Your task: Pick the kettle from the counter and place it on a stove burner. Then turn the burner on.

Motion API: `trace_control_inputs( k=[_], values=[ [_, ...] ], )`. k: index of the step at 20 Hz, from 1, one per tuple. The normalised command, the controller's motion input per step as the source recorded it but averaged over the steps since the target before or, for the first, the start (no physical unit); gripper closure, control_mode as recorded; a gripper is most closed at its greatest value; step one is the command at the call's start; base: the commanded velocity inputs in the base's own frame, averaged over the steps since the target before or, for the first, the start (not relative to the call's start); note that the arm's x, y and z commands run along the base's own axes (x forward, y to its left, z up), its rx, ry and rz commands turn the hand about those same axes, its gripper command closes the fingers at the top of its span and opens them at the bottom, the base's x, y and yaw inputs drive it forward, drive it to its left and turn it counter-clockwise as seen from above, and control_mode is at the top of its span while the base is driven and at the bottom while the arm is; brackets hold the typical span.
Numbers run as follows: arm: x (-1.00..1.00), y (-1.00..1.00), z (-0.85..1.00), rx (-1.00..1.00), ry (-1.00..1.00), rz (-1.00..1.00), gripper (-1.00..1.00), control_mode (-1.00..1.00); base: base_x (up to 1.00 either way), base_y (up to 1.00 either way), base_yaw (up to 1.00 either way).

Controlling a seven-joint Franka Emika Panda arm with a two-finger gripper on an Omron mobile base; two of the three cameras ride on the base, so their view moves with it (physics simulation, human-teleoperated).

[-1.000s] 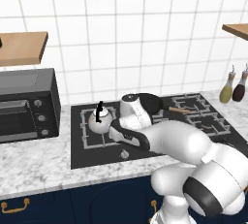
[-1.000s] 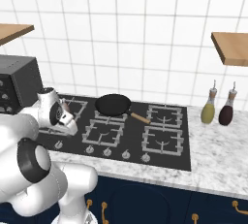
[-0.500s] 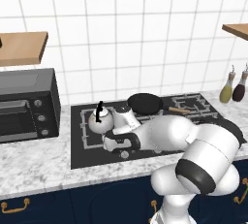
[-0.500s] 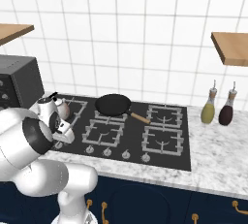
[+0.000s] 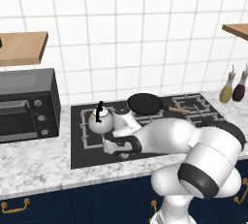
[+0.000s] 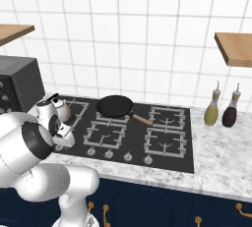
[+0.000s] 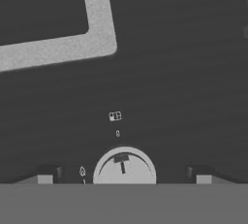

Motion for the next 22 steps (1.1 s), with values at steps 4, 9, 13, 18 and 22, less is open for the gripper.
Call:
trace_control_inputs(
  k=[4,9,13,18,22],
  values=[
    [-0.08,-0.05,0.0,0.0,0.0,0.01,-1.0,-1.0,0.0,0.0,0.0],
    [0.14,0.0,0.0,0.0,-0.01,0.0,1.0,-1.0,0.0,0.0,0.0],
    [0.25,0.0,0.0,0.0,-0.01,-0.01,1.0,-1.0,0.0,0.0,0.0],
    [0.0,0.06,0.0,-0.1,-0.05,0.4,1.0,-1.0,0.0,0.0,0.0],
    [0.0,0.04,0.0,-0.14,-0.07,0.5,1.0,-1.0,0.0,0.0,0.0]
  ],
)
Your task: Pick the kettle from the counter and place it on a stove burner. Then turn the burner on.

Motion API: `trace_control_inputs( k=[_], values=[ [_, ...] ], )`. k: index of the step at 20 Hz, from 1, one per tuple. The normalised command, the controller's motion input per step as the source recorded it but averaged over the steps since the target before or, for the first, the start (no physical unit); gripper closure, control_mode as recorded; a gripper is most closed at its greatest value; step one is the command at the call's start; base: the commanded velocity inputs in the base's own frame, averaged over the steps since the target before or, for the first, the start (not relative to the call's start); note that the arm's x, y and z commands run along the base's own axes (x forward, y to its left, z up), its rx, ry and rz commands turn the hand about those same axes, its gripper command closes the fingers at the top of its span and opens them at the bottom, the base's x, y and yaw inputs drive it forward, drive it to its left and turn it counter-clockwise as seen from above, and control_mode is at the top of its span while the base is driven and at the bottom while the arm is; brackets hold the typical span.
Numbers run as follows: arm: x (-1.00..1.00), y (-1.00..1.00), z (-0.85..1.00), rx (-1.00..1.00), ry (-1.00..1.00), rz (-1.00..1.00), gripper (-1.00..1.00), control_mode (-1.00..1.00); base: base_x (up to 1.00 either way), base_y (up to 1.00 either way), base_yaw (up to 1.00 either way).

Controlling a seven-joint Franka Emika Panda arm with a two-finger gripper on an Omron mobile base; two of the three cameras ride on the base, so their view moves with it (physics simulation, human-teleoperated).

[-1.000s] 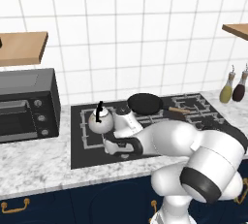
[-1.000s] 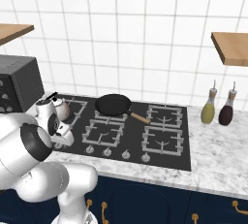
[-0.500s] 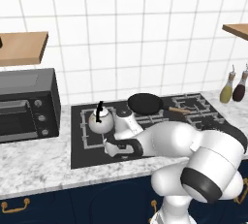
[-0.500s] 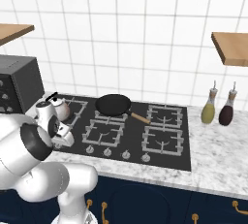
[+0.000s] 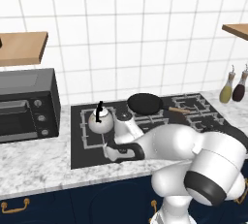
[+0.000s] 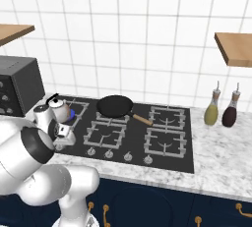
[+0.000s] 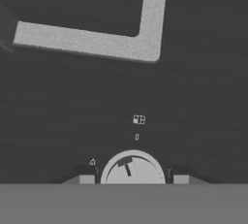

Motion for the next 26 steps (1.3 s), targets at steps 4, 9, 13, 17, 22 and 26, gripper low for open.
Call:
trace_control_inputs(
  k=[4,9,13,17,22,26],
  values=[
    [0.0,0.06,0.0,-0.12,-0.07,0.44,1.0,-1.0,0.0,0.0,0.0],
    [0.0,0.11,0.0,-0.1,-0.01,0.28,-1.0,-1.0,0.0,0.0,0.0],
    [0.0,0.0,0.15,0.0,-0.02,0.0,-1.0,-1.0,0.0,0.0,0.0],
    [0.0,0.0,0.94,0.0,-0.19,0.0,-1.0,-1.0,0.0,0.0,0.0],
    [-0.24,-0.4,0.99,0.07,-0.15,0.0,-1.0,-1.0,0.0,0.0,0.0],
    [-1.0,-1.0,0.7,0.31,-0.38,0.0,-1.0,-1.0,0.0,0.0,0.0]
  ],
)
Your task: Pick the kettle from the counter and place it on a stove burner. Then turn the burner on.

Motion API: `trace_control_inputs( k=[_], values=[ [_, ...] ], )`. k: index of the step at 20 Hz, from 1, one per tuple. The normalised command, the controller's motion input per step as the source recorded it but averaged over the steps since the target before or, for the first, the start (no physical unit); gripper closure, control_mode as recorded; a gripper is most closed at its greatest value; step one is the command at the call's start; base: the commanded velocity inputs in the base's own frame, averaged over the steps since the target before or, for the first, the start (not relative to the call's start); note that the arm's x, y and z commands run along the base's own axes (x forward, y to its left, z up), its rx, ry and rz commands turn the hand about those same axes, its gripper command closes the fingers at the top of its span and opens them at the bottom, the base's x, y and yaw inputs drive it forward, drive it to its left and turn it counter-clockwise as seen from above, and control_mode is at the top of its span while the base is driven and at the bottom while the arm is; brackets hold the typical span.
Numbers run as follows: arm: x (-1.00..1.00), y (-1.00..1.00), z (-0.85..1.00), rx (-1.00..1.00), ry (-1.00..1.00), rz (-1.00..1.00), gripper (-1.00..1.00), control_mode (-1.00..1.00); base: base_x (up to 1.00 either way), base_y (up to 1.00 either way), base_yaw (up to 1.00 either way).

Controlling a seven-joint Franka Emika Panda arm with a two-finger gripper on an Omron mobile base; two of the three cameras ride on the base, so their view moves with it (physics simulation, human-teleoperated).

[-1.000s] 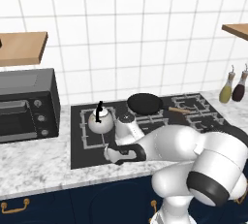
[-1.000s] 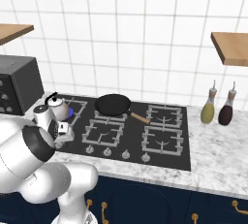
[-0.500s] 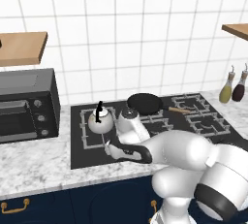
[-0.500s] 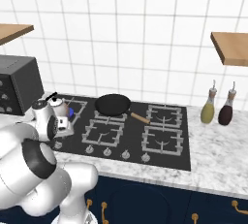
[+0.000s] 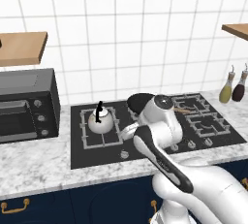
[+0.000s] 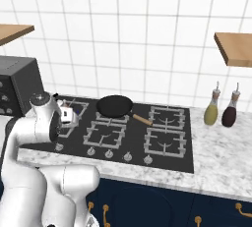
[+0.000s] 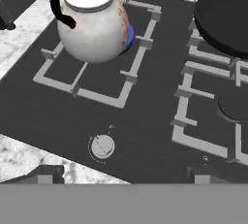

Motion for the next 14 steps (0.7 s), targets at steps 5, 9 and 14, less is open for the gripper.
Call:
trace_control_inputs(
  k=[5,9,14],
  values=[
    [-0.92,-1.0,0.14,0.37,-0.34,0.0,-1.0,-1.0,0.0,0.0,0.0],
    [-0.86,-1.0,-0.31,0.27,-0.29,-0.1,-1.0,-1.0,0.0,0.0,0.0],
    [0.0,0.0,0.0,-0.02,0.0,0.03,-1.0,-1.0,0.0,0.0,0.0]
  ],
)
